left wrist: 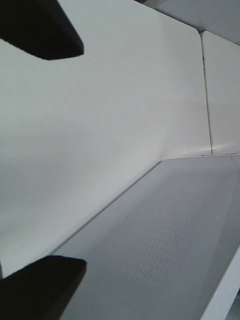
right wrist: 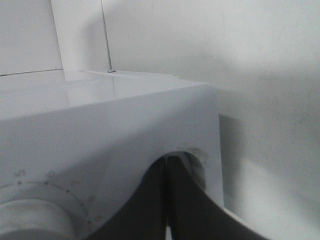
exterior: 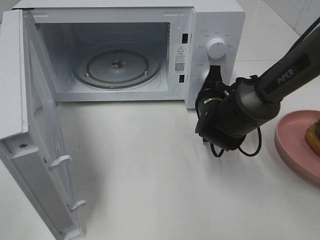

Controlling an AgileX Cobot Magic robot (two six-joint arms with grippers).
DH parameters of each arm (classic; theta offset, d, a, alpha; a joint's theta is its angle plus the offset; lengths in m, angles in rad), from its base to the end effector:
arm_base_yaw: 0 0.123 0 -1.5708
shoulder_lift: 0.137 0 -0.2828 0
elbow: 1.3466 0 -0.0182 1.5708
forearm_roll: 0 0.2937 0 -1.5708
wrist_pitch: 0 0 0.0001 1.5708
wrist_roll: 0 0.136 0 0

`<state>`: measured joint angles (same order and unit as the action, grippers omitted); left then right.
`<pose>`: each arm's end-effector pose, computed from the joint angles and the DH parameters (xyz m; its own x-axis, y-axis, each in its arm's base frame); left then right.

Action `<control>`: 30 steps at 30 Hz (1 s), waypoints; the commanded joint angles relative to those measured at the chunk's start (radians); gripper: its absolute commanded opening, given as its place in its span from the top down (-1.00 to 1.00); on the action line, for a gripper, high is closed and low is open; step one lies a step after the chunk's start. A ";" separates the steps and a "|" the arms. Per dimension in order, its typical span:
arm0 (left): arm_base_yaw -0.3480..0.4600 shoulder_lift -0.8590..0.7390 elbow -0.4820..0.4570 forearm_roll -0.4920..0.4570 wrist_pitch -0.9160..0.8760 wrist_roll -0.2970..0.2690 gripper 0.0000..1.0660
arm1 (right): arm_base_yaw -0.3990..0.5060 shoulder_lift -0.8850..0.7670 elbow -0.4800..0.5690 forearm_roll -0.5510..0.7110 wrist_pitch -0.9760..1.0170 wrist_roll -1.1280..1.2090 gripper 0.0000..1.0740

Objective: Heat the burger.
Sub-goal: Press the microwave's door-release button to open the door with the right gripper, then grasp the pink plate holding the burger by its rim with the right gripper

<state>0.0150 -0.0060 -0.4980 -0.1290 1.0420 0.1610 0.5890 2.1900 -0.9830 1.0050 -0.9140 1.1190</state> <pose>0.0754 -0.0140 0.2802 -0.4222 0.0886 -0.9021 0.1261 0.9913 0.0383 0.4052 0.1614 0.0227 0.1938 0.9801 -0.0425 0.3656 -0.0320 0.9302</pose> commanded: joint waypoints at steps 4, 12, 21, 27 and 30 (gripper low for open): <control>-0.005 -0.026 0.003 -0.004 -0.004 -0.008 -0.92 | -0.023 -0.078 0.042 -0.054 -0.070 -0.082 1.00; -0.005 -0.026 0.003 -0.004 -0.004 -0.008 -0.92 | -0.023 -0.121 0.095 -0.018 0.050 -0.240 1.00; -0.005 -0.026 0.003 -0.004 -0.004 -0.008 -0.92 | -0.024 -0.207 0.147 -0.007 0.158 -0.473 1.00; -0.005 -0.026 0.003 -0.004 -0.004 -0.008 -0.92 | -0.026 -0.295 0.187 -0.036 0.301 -0.763 1.00; -0.005 -0.026 0.003 -0.004 -0.004 -0.008 -0.92 | -0.043 -0.341 0.194 -0.037 0.401 -0.939 1.00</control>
<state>0.0140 -0.0060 -0.4980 -0.1290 1.0420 0.1610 0.5540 1.8660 -0.7930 0.9780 -0.5280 0.2390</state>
